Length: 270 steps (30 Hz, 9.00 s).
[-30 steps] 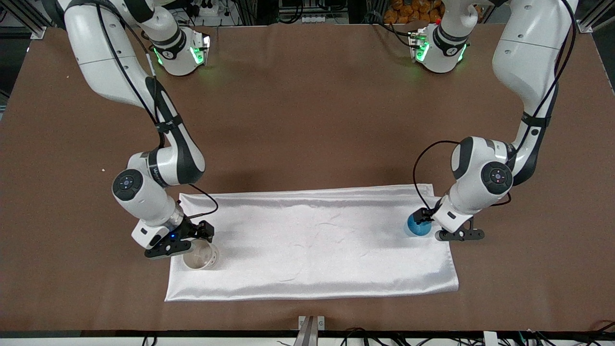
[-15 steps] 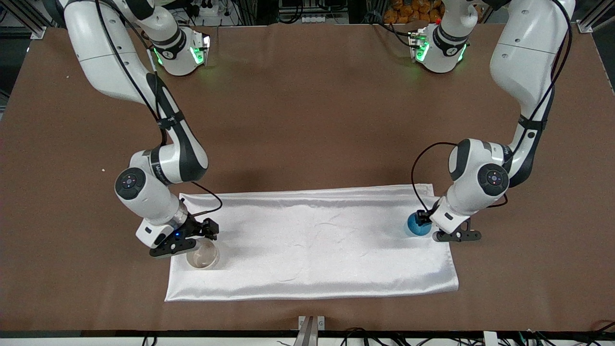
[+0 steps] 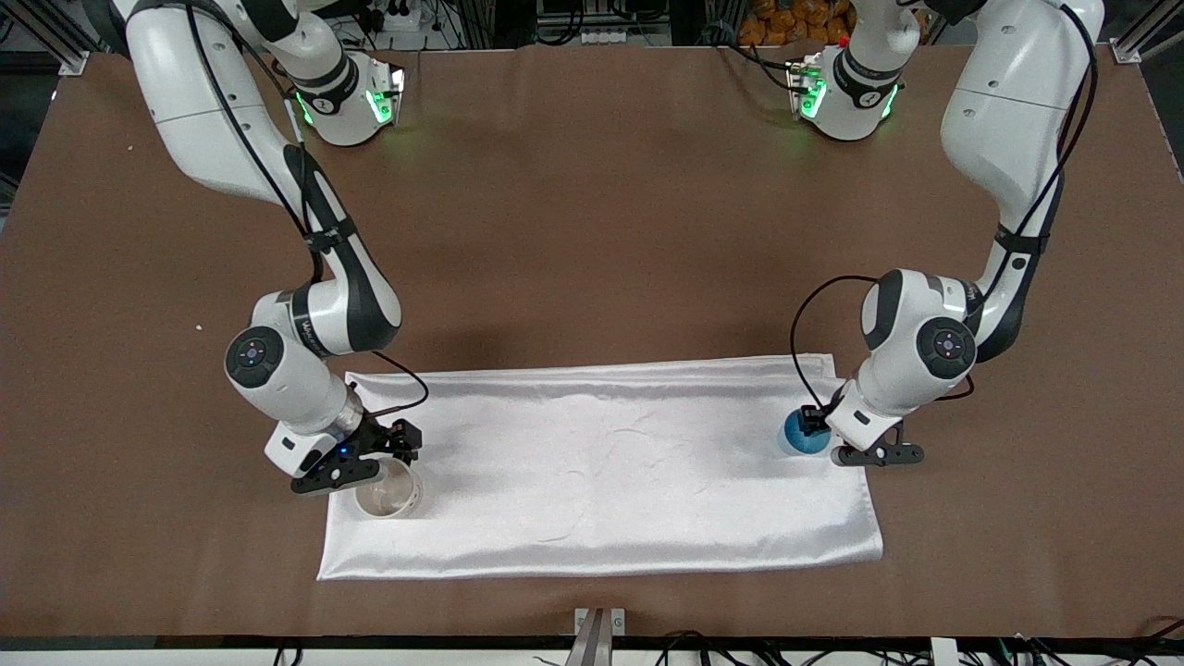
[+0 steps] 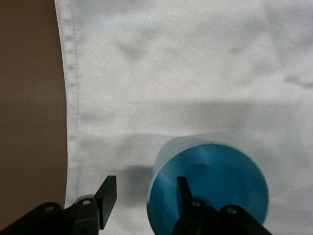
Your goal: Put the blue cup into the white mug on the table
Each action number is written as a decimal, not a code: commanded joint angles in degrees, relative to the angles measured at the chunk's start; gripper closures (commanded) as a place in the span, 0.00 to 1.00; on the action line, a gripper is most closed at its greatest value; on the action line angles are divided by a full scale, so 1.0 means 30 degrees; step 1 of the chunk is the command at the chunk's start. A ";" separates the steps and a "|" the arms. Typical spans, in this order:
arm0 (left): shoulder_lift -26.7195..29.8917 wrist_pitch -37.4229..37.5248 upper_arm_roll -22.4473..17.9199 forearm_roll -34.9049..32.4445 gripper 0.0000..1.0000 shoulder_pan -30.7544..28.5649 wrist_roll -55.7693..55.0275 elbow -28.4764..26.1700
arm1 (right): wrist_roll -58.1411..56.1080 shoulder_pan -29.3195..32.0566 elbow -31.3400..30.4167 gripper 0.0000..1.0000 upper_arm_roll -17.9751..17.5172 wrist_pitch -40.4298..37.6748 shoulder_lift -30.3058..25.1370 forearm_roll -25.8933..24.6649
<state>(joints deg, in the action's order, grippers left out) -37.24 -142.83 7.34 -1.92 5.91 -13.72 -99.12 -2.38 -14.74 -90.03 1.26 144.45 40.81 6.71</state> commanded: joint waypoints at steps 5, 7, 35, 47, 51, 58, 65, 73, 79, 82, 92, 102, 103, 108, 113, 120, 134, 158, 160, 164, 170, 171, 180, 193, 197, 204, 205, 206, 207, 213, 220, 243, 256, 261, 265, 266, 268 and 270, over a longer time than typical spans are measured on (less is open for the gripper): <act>-0.0329 -0.0320 -0.0046 0.0259 0.50 0.0109 -0.0232 0.0315 | 0.0120 0.0166 -0.0194 0.00 -0.0040 0.0920 0.0429 0.0050; -0.0358 -0.0320 -0.0046 0.0259 0.59 0.0109 -0.0232 0.0315 | 0.0120 0.0166 -0.0194 0.00 -0.0040 0.1272 0.0634 0.0050; -0.0300 -0.0320 -0.0075 0.0259 1.00 0.0080 -0.0144 0.0373 | -0.0144 0.0225 -0.0077 1.00 -0.0040 0.3793 0.1719 0.0021; -0.0095 -0.0291 -0.0104 0.0230 1.00 0.0050 0.0002 0.0608 | 0.0061 0.0108 -0.0253 1.00 -0.0099 0.0985 0.0080 0.0284; 0.0110 -0.0262 -0.0133 0.0230 1.00 0.0050 0.0002 0.0608 | 0.0616 -0.0009 -0.0603 1.00 -0.0099 -0.0804 -0.0828 0.0314; 0.0490 -0.0145 -0.0134 0.0230 1.00 0.0050 0.0002 0.0608 | 0.1787 -0.0916 -0.3353 1.00 -0.0070 -0.1041 -0.2994 0.0284; 0.1954 0.1639 -0.0192 0.0201 1.00 0.0021 0.0002 0.0637 | 0.2344 -0.2028 -0.7600 1.00 -0.0069 -0.0720 -0.5719 0.0284; 0.4034 0.4072 -0.0017 -0.0121 1.00 0.0080 0.0002 0.0637 | 0.3020 -0.3056 -1.1733 1.00 -0.0011 0.0424 -0.8181 0.0226; 0.4972 0.5156 0.0071 -0.0121 1.00 0.0635 -0.0144 0.0725 | 0.4129 -0.3611 -1.2499 1.00 -0.0069 0.0336 -0.9091 0.0196; 0.5440 0.5801 0.0188 -0.0121 1.00 0.0724 -0.0115 0.0696 | 0.5914 -0.4723 -1.2440 1.00 -0.0011 0.0365 -0.9121 0.0196; 0.5940 0.7033 0.1798 -0.0092 1.00 0.0724 -0.1228 0.0666 | 1.0574 -0.7215 -1.2235 1.00 -0.0011 0.0453 -0.9209 0.0050; 0.5940 0.7296 0.3205 -0.0092 1.00 0.0753 -0.2925 0.0549 | 1.3973 -0.8914 -1.2323 1.00 -0.0011 0.0394 -0.9853 -0.0009; 0.5940 0.7355 0.3322 -0.0092 1.00 0.0753 -0.3217 0.0520 | 1.4383 -0.9177 -1.2294 1.00 -0.0011 0.0395 -0.9853 -0.0067; 0.5940 0.7473 0.3674 -0.0092 1.00 0.0783 -0.3543 0.0432 | 1.6199 -0.9911 -1.2323 1.00 -0.0011 0.0482 -0.9824 -0.0505; 0.6028 0.7473 0.3821 -0.0092 1.00 0.0783 -0.3601 0.0315 | 1.8893 -1.0643 -1.2410 1.00 -0.0040 0.1242 -0.9503 -0.1588; 0.6320 0.7473 0.3938 -0.0121 1.00 0.1133 -0.3923 0.0286 | 2.2058 -1.1171 -1.2323 1.00 -0.0040 0.1828 -0.8361 -0.4456; 0.6350 0.7473 0.3939 -0.1703 1.00 0.0988 -0.4305 0.0286 | 2.7129 -1.1640 -1.0976 1.00 -0.0069 0.2709 -0.5577 -0.8798; 0.6585 0.8557 0.3850 -0.1703 1.00 0.1104 -0.4421 0.0520 | 2.7601 -1.1523 -1.0419 0.00 -0.0128 0.0015 -0.6805 -0.8593; 0.6556 0.8557 0.3938 -0.1703 1.00 0.1163 -0.4625 0.0549 | 2.7571 -1.1494 -1.0389 0.00 -0.0157 -0.0103 -0.7040 -0.8593; 0.6555 0.8557 0.3968 -0.1674 1.00 0.1484 -0.5269 0.0578 | 2.6783 -1.1436 -1.0301 0.00 -0.0157 -0.0366 -0.7392 -0.8563; 0.6555 0.8557 0.3968 -0.1674 1.00 0.2539 -0.6879 0.0607 | 2.4442 -1.0851 -0.9805 0.00 -0.0128 -0.1770 -0.7831 -0.7570; 0.6555 0.8557 0.3968 -0.1674 1.00 0.2743 -0.7201 0.0637 | 2.3798 -1.0704 -0.9629 0.00 -0.0128 -0.2121 -0.7919 -0.7219; 0.6321 0.8557 0.3968 -0.1616 1.00 0.4296 -0.9458 0.1135 | 1.5773 -0.7515 -0.6730 0.00 0.0019 -0.7013 -0.8184 -0.4346; 0.3512 0.8351 0.3909 -0.1674 1.00 0.7548 -1.4526 0.4148 | 0.6863 -0.0951 -0.5059 0.00 0.0048 -0.7603 -0.7394 -0.4286; 0.2513 0.7972 0.3705 -0.1703 1.00 0.8545 -1.5611 0.5031 | 0.5249 0.0223 -0.4501 0.00 0.0019 -0.7633 -0.7012 -0.4286; 0.1460 0.6625 0.3499 -0.3020 1.00 0.9687 -1.7075 0.5119 | 0.3900 0.1191 -0.4325 0.00 -0.0069 -0.8568 -0.7070 -0.4227; 0.1255 0.6304 0.3470 -0.3138 1.00 0.9805 -1.7397 0.5119 | 0.3899 0.1192 -0.4296 0.00 -0.0069 -0.8715 -0.7070 -0.4227; 0.1050 0.5924 0.3470 -0.3226 1.00 0.9980 -1.7719 0.5120 | 0.3870 0.1192 -0.4296 0.00 -0.0069 -0.8746 -0.7099 -0.4227; 0.0874 0.5630 0.3470 -0.3343 1.00 1.0098 -1.7983 0.5120 | 0.3870 0.1221 -0.4354 0.00 -0.0069 -0.8746 -0.7157 -0.4198; 0.0228 0.5071 0.3237 -0.3754 1.00 1.0888 -1.8454 0.5149 | 0.2178 0.1804 -0.4938 0.00 -0.0011 -0.8659 -0.7684 -0.1860; -0.0416 0.4924 0.2388 -0.3813 1.00 1.2206 -1.9010 0.5441 | -0.2192 0.3300 -0.7192 0.00 0.0019 -0.8453 -0.9469 0.0870; -0.1150 0.4309 0.1624 -0.3842 0.00 1.2970 -1.9012 0.5500 | -0.2253 0.2979 -1.1707 0.00 -0.0040 -0.6784 -1.2255 0.0520; 0.1689 0.5742 0.1624 -0.4164 0.00 1.1478 -1.8398 0.5471 | -0.2253 0.3008 -1.3142 0.00 -0.0040 -0.5466 -1.2958 -0.0594; 0.3593 0.7704 0.1712 -0.4106 0.00 0.9840 -1.6555 0.5442 | -0.2253 0.3037 -1.3611 0.00 -0.0040 -0.5230 -1.3222 -0.0858; 0.4882 0.8934 0.1799 -0.3959 0.00 0.8696 -1.4914 0.5413 | -0.2282 0.3037 -1.3933 0.00 -0.0040 -0.5201 -1.3486 -0.0888; 0.5204 0.9343 0.1800 -0.3872 0.00 0.8461 -1.4620 0.5412 | -0.2283 0.3037 -1.4021 0.00 -0.0040 -0.5201 -1.3515 -0.0888; 0.5820 1.0281 0.1800 -0.3755 0.00 0.8079 -1.4209 0.5412 | -0.2283 0.3037 -1.4197 0.00 -0.0040 -0.5172 -1.3720 -0.0917; 0.6406 1.1160 0.1800 -0.3725 0.00 0.7786 -1.3799 0.5412 | -0.2283 0.3037 -1.4373 0.00 -0.0040 -0.5085 -1.3808 -0.1091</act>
<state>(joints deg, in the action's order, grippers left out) -23.07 -114.48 12.17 -12.98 31.34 -58.01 -80.93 -8.69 -5.70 -129.70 1.22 128.10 2.83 4.94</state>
